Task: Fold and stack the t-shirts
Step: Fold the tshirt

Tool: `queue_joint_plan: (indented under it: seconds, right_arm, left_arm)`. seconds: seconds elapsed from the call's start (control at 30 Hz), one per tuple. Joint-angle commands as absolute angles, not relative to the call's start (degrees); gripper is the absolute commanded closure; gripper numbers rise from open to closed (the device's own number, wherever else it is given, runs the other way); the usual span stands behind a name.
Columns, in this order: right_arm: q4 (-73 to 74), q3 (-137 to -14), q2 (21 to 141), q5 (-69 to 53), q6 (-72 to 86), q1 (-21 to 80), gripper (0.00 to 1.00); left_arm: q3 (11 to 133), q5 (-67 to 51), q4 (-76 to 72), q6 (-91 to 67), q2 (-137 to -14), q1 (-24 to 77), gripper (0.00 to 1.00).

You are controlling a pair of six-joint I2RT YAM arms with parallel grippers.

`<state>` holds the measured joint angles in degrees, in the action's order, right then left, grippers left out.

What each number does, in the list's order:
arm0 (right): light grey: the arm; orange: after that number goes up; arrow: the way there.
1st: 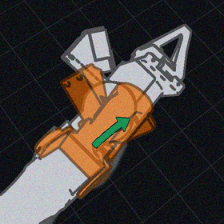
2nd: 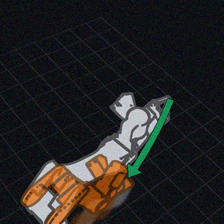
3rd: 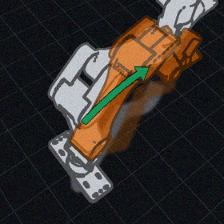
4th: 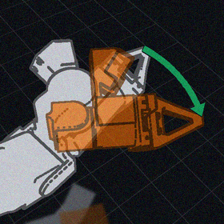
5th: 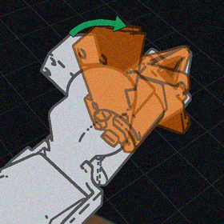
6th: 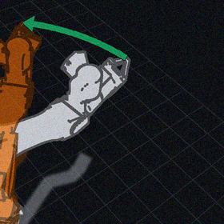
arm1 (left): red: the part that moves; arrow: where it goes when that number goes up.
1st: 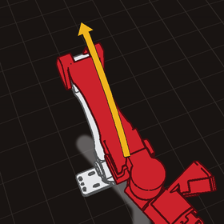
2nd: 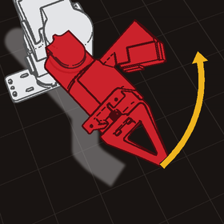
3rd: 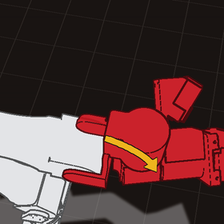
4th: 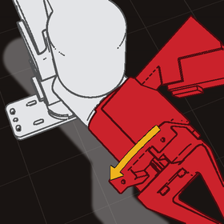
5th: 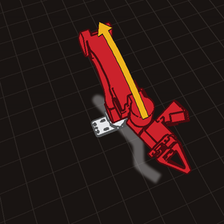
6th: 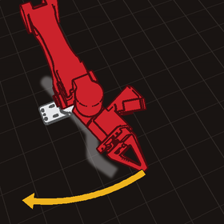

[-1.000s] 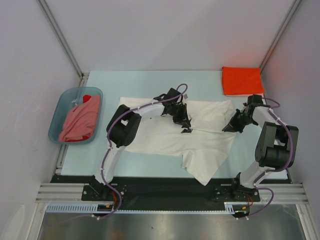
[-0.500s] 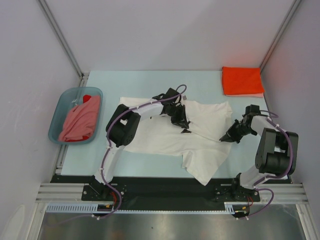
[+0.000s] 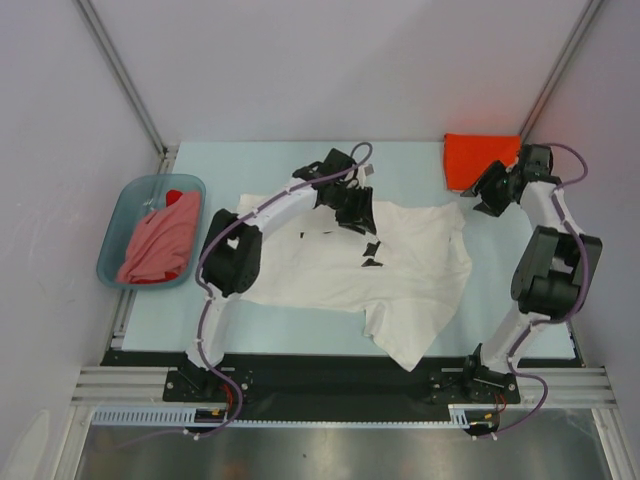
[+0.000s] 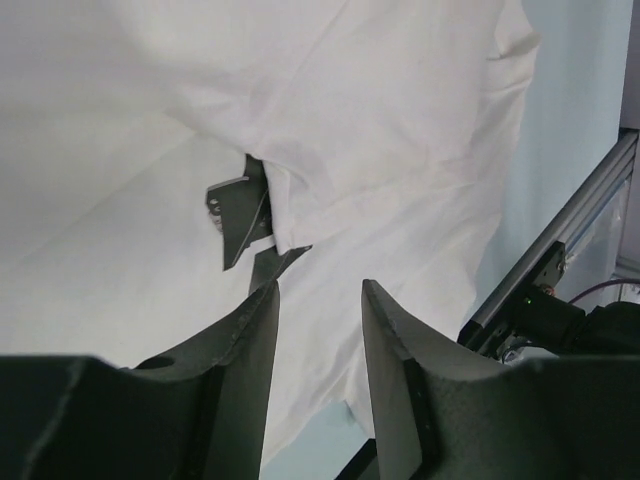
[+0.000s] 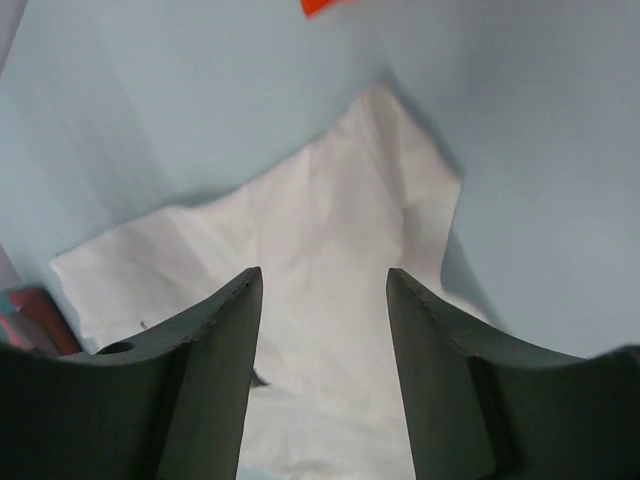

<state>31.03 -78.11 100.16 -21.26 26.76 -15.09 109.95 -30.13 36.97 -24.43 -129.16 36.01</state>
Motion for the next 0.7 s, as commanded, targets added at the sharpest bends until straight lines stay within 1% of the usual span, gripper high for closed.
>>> queue_joint_plan:
  seconds: [0.0, 0.03, 0.13, 0.2, 0.3, 0.37, 0.53, 0.67]
  right_arm:
    - [29.26, -86.46, 111.42, -21.97, 20.41, -15.29, 0.41]
    - [29.88, -91.01, 113.79, -22.49, 18.82, -15.12, 0.40]
    - [28.30, -95.87, 118.91, -24.33, 13.98, -14.77, 0.35]
    - [28.91, -98.25, 122.33, -26.71, 11.61, -14.77, 0.33]
    - [30.15, -100.55, 125.23, -27.16, 9.24, -14.85, 0.32]
    - [29.44, -101.42, 126.38, -28.74, 8.53, -14.77, 0.32]
    - [33.30, -105.55, 131.12, -29.36, 7.03, -14.33, 0.33]
    - [34.63, -104.68, 130.96, -27.25, 6.15, -14.33, 0.39]
  left_arm:
    - [111.01, -26.03, 40.96, -18.64, -121.65, 31.21, 0.56]
    - [110.05, -25.06, 40.87, -18.02, -120.94, 30.33, 0.56]
    - [104.87, -24.70, 39.21, -18.54, -118.05, 26.55, 0.56]
    - [99.42, -24.96, 37.54, -19.24, -115.16, 24.36, 0.57]
    - [93.63, -24.78, 34.90, -19.42, -112.68, 22.86, 0.56]
    - [91.51, -24.70, 34.45, -19.25, -111.36, 21.98, 0.56]
    - [89.91, -23.73, 33.66, -19.25, -110.30, 20.39, 0.56]
    - [91.66, -22.59, 33.75, -18.90, -112.58, 17.67, 0.59]
